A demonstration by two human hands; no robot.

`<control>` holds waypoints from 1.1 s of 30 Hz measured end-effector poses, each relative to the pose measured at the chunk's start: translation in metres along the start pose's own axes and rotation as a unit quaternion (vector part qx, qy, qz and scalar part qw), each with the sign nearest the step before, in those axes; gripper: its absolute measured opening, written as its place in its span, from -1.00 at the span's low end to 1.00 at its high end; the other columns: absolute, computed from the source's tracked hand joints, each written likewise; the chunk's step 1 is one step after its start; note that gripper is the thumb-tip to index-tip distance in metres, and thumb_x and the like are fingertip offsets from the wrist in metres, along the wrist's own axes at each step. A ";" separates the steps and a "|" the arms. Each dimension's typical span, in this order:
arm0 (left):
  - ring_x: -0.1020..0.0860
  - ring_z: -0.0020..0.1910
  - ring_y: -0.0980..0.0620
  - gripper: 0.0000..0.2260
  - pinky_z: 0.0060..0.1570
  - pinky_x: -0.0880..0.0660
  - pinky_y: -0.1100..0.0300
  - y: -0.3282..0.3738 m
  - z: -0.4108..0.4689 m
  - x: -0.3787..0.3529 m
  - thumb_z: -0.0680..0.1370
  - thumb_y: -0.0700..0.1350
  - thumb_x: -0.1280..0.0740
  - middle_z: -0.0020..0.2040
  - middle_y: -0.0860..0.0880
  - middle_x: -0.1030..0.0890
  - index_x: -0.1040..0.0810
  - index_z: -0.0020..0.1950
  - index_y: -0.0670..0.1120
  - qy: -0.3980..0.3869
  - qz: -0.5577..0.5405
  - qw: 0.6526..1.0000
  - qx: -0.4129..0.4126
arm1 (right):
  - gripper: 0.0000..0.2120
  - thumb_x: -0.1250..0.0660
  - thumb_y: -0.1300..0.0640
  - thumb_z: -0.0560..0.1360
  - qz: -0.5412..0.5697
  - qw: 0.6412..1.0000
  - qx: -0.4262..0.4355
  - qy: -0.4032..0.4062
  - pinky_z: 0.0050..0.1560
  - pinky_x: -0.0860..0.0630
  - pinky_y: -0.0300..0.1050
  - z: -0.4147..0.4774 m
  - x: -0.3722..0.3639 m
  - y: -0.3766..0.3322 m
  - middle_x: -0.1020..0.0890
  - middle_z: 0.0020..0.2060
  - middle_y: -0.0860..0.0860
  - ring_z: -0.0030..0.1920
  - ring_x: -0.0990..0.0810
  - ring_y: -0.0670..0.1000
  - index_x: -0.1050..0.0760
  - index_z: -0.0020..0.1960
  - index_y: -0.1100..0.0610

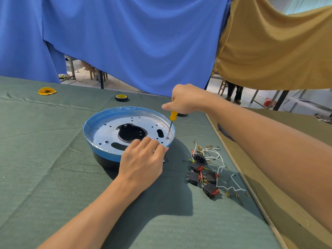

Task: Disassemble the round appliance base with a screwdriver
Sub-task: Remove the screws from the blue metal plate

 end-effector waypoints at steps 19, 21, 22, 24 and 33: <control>-0.53 -0.15 -0.12 -0.74 -0.28 -0.34 0.12 -0.027 0.046 0.006 0.62 0.07 -0.17 -0.19 -0.03 -0.54 -0.54 -0.12 -0.03 -0.289 -0.075 0.945 0.132 | -0.57 -0.30 -0.16 0.46 0.041 0.999 0.006 -0.015 -0.42 -0.31 -0.15 -0.001 0.000 0.010 -0.45 -0.43 0.11 -0.42 -0.35 0.02 -0.40 -0.30 0.21; -0.51 -0.19 -0.10 -0.72 -0.30 -0.36 0.14 -0.043 0.065 0.000 0.63 0.10 -0.18 -0.16 -0.04 -0.55 -0.56 -0.04 -0.06 -0.372 -0.075 0.914 0.141 | -0.58 -0.32 -0.09 0.47 0.040 0.999 0.011 -0.001 -0.38 -0.35 -0.05 -0.001 -0.001 0.012 -0.49 -0.41 0.17 -0.36 -0.36 0.05 -0.43 -0.25 0.28; -0.52 -0.21 -0.08 -0.67 -0.30 -0.38 0.15 -0.048 0.072 -0.001 0.61 0.14 -0.19 -0.16 -0.04 -0.58 -0.59 -0.05 -0.07 -0.404 -0.077 0.901 0.138 | -0.64 -0.35 -0.02 0.45 0.038 0.999 0.017 0.002 -0.33 -0.47 0.04 0.000 -0.002 0.013 -0.58 -0.27 0.24 -0.32 -0.43 0.09 -0.50 -0.14 0.33; -0.52 -0.27 -0.02 -0.53 -0.33 -0.40 0.18 -0.050 0.077 -0.003 0.54 0.31 -0.18 -0.23 -0.02 -0.60 -0.63 -0.13 -0.06 -0.448 -0.095 0.879 0.134 | -0.68 -0.37 0.09 0.40 0.033 0.999 0.025 0.003 -0.07 -0.58 0.19 0.000 -0.003 0.014 -0.63 -0.02 0.23 -0.10 -0.61 0.21 -0.55 0.03 0.30; -0.49 -0.21 -0.07 -0.68 -0.29 -0.31 0.14 -0.018 0.059 -0.004 0.56 0.23 -0.23 -0.15 0.01 -0.58 -0.42 -0.16 -0.02 -0.375 -0.063 0.925 0.007 | -0.53 -0.33 -0.24 0.44 0.053 0.998 0.047 0.001 -0.42 -0.28 -0.10 0.006 -0.001 0.017 -0.38 -0.46 0.01 -0.41 -0.34 0.02 -0.34 -0.35 0.13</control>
Point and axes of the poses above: each hand's wrist, its own z-axis towards the middle knuckle, its own x-axis out of the back of the hand, y = z × x, the point moved 1 cm from there along z, towards the middle knuckle
